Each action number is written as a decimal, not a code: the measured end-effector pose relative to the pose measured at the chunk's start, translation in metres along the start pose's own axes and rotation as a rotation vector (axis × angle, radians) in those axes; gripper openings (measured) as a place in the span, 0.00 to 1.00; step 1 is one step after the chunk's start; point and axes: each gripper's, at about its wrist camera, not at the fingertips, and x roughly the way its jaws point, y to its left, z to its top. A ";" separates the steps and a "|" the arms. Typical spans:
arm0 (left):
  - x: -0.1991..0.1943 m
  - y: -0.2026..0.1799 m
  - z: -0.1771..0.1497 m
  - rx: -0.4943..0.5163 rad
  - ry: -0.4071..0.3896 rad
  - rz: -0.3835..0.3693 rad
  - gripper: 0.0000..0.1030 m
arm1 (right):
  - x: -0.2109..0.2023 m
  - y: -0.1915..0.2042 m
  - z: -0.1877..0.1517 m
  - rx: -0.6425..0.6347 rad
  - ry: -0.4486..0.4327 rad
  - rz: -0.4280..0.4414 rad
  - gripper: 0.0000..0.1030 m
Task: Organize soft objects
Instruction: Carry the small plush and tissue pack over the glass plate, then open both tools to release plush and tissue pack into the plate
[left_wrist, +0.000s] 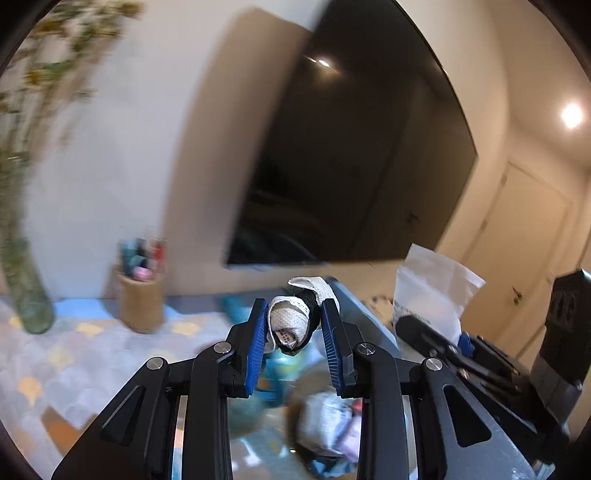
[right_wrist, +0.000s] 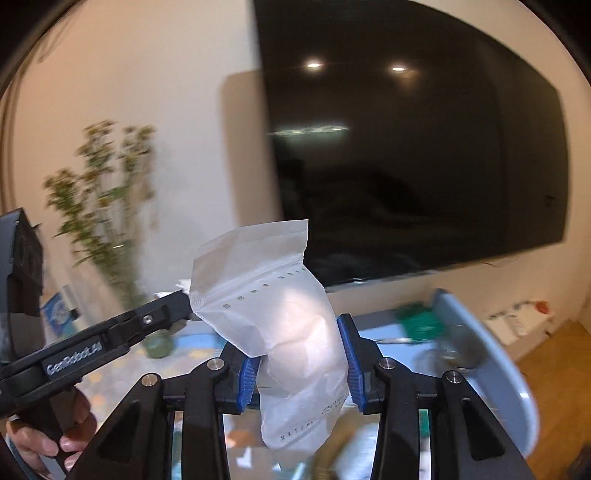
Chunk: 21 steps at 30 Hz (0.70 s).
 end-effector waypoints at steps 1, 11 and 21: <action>0.011 -0.011 -0.005 0.012 0.029 -0.023 0.25 | -0.001 -0.012 -0.001 0.012 0.009 -0.028 0.38; 0.074 -0.078 -0.061 0.172 0.253 -0.104 0.26 | -0.007 -0.116 -0.060 0.227 0.231 -0.173 0.38; 0.124 -0.088 -0.119 0.219 0.522 -0.057 0.26 | 0.002 -0.131 -0.090 0.277 0.326 -0.202 0.38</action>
